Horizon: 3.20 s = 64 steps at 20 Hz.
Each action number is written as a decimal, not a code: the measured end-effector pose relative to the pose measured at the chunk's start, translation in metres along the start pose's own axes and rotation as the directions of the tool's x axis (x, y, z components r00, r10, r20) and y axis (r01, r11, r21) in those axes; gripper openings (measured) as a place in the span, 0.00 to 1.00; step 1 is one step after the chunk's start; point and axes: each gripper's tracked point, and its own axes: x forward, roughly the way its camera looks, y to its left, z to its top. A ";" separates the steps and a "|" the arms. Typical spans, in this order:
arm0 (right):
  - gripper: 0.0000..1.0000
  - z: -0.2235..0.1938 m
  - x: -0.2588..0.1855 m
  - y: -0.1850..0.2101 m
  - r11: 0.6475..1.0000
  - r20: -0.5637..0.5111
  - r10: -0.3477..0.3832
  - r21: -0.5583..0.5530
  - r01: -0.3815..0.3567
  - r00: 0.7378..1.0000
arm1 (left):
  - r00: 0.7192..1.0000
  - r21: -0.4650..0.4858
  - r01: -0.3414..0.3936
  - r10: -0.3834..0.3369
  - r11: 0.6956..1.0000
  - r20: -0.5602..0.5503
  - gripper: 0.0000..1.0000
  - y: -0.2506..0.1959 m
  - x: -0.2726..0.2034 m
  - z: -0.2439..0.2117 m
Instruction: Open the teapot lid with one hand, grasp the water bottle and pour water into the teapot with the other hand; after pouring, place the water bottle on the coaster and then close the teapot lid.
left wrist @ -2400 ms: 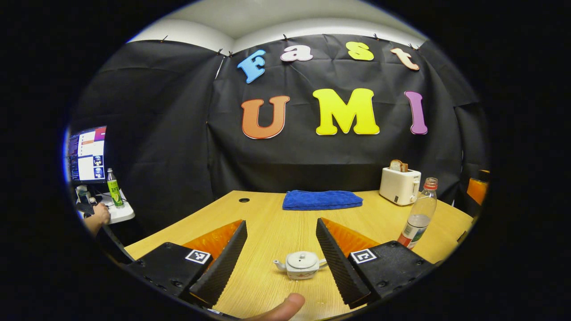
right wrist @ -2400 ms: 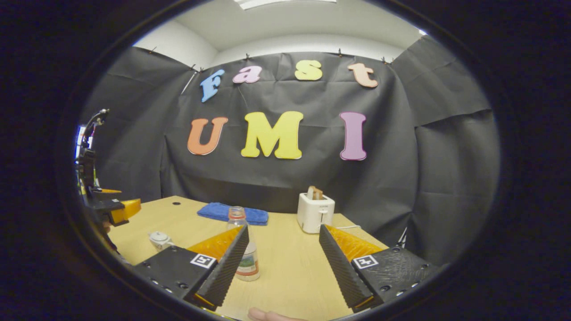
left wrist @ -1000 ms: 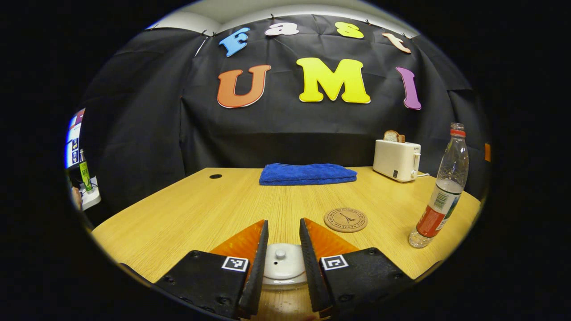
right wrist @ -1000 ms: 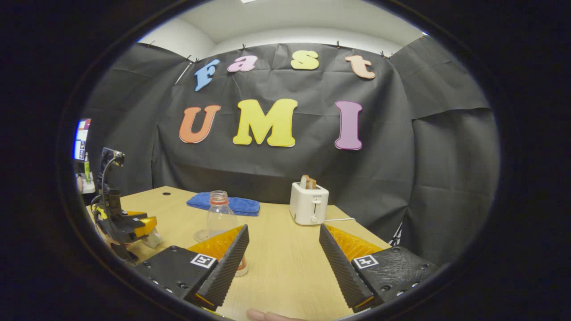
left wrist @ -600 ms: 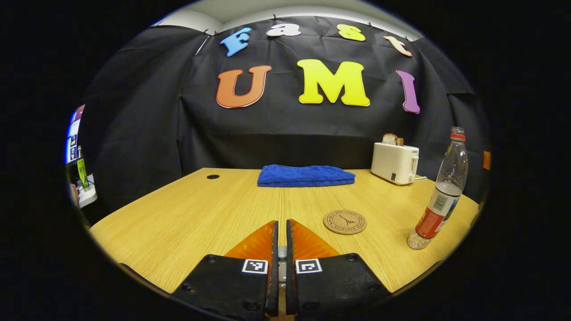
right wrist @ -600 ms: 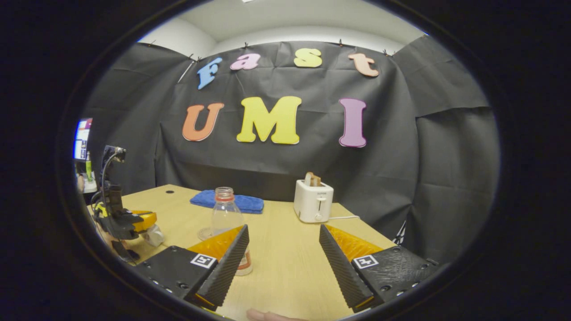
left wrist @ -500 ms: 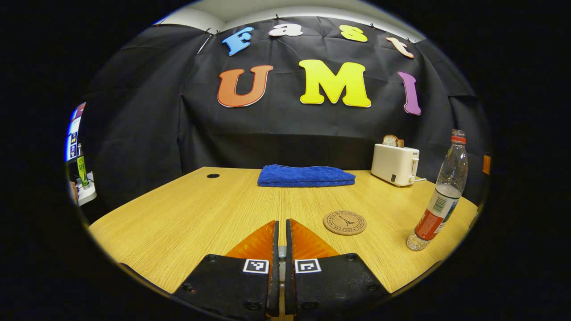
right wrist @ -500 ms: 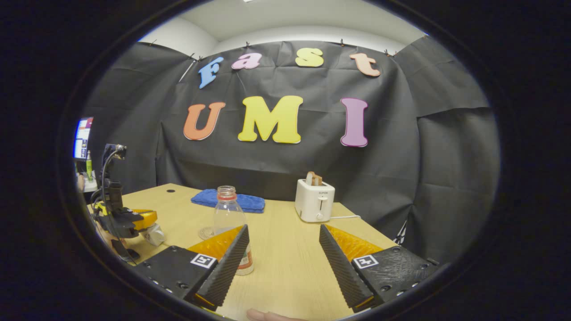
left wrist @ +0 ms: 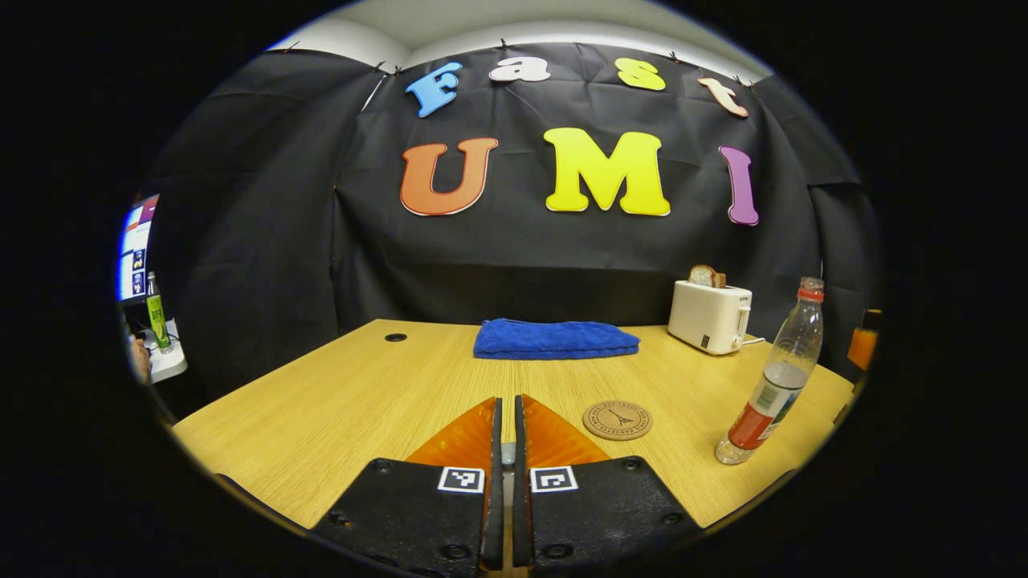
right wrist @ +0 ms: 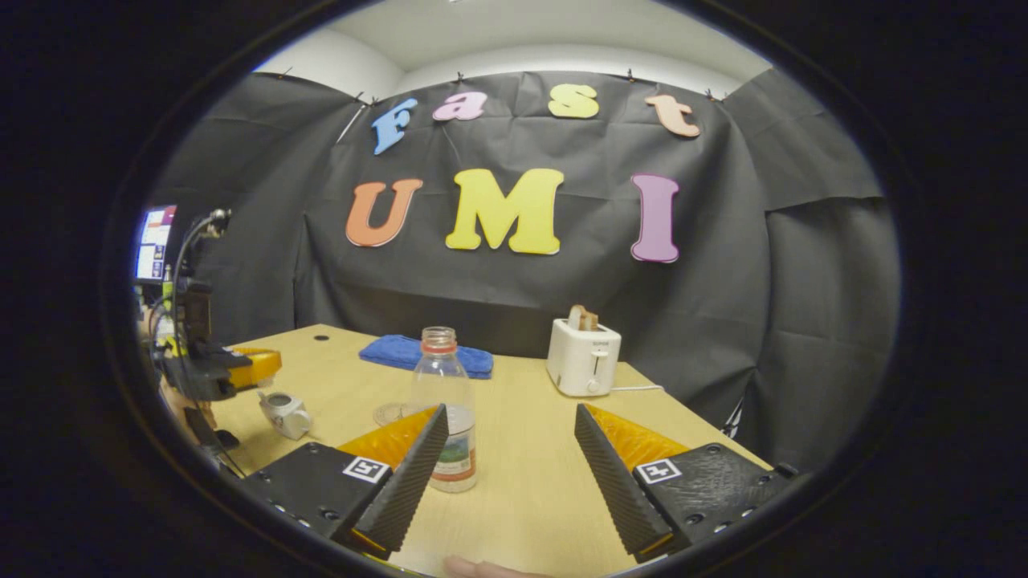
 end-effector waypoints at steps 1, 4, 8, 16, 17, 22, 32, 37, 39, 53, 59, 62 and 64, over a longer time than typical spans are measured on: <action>0.97 -0.002 0.001 0.003 1.000 -0.002 0.005 -0.002 -0.005 1.000 | 1.000 -0.002 0.001 -0.001 1.000 0.009 0.07 0.001 -0.006 0.008; 0.97 -0.008 0.005 0.011 1.000 -0.015 0.013 0.001 -0.013 1.000 | 0.999 -0.003 0.008 -0.008 1.000 0.037 0.07 0.001 -0.028 0.034; 0.98 -0.023 0.016 0.029 0.999 -0.037 0.039 0.007 -0.038 0.999 | 0.997 0.007 0.032 -0.033 0.999 0.076 0.07 -0.003 -0.062 0.063; 0.95 -0.051 0.061 0.054 0.997 -0.090 0.052 0.067 -0.047 0.995 | 0.995 0.028 0.047 -0.050 0.999 0.092 0.07 0.006 -0.091 0.083; 0.97 -0.050 0.065 0.054 0.997 -0.090 0.051 0.060 -0.046 0.995 | 0.995 0.028 0.048 -0.050 0.998 0.091 0.07 0.007 -0.091 0.082; 0.94 -0.051 0.088 0.061 0.999 -0.104 0.050 0.023 -0.048 0.993 | 0.996 0.029 0.055 -0.057 0.998 0.073 0.07 0.010 -0.088 0.077; 0.73 -0.046 0.088 0.061 0.999 -0.096 0.042 -0.015 -0.044 0.994 | 0.995 0.030 0.070 -0.072 0.997 0.062 0.07 0.014 -0.089 0.077; 0.72 -0.034 0.082 0.072 0.989 -0.101 0.035 -0.137 -0.048 0.994 | 0.993 0.075 0.083 -0.089 0.994 0.083 0.07 0.015 -0.099 0.086; 0.72 -0.034 0.081 0.080 0.979 -0.111 0.021 -0.197 -0.042 0.994 | 0.993 0.097 0.071 -0.079 0.993 0.086 0.07 0.022 -0.102 0.087; 0.72 -0.034 0.094 0.141 0.680 -0.132 -0.013 -0.728 -0.088 0.991 | 0.998 0.020 0.021 -0.022 1.000 0.060 0.07 0.067 -0.106 0.085; 0.72 -0.028 0.096 0.157 0.468 -0.069 -0.039 -0.883 -0.043 0.997 | 0.998 0.019 0.022 -0.023 1.000 0.065 0.06 0.078 -0.109 0.086; 0.72 -0.028 0.098 0.163 0.341 -0.023 -0.036 -0.940 -0.010 0.999 | 0.998 0.007 0.023 -0.024 1.000 0.059 0.07 0.082 -0.108 0.084; 0.72 -0.032 0.100 0.167 0.262 -0.016 -0.031 -0.965 -0.008 0.999 | 0.998 -0.002 0.029 -0.028 1.000 0.059 0.07 0.082 -0.108 0.084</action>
